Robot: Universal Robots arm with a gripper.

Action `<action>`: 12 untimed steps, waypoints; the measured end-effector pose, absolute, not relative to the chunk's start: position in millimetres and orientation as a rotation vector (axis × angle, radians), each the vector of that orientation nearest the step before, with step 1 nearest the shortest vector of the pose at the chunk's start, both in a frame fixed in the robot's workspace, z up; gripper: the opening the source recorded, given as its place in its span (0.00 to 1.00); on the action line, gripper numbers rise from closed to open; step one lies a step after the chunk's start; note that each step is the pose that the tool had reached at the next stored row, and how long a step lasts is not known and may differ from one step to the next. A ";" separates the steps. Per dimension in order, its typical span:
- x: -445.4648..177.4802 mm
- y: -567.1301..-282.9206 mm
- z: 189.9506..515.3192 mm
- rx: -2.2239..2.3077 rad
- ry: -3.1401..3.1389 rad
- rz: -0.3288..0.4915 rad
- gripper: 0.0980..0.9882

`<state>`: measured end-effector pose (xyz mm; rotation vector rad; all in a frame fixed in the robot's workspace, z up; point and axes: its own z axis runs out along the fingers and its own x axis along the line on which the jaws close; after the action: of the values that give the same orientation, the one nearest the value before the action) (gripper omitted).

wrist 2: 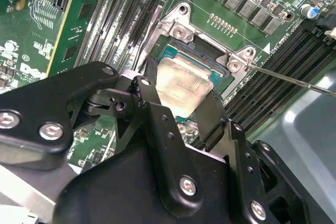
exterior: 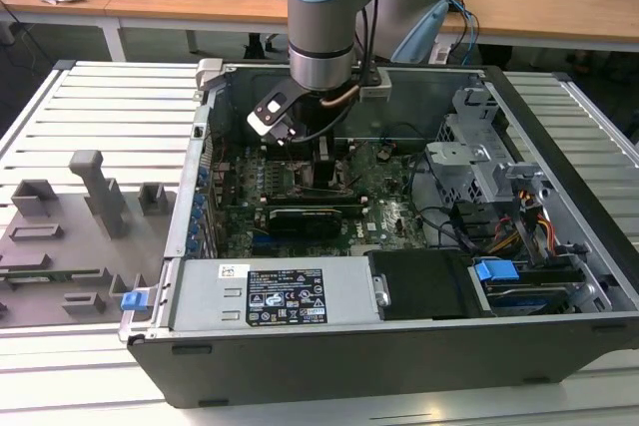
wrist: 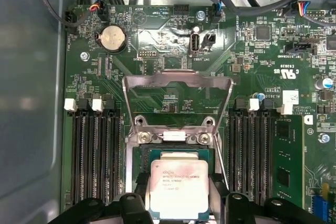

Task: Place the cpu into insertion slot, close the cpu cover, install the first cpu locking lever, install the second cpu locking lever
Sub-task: 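Place the cpu into insertion slot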

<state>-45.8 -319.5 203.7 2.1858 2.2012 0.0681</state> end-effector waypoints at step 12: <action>-45.8 -317.5 199.7 2.186 2.201 0.068 0.57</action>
<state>-45.8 -317.5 199.7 2.1859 2.2010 0.0684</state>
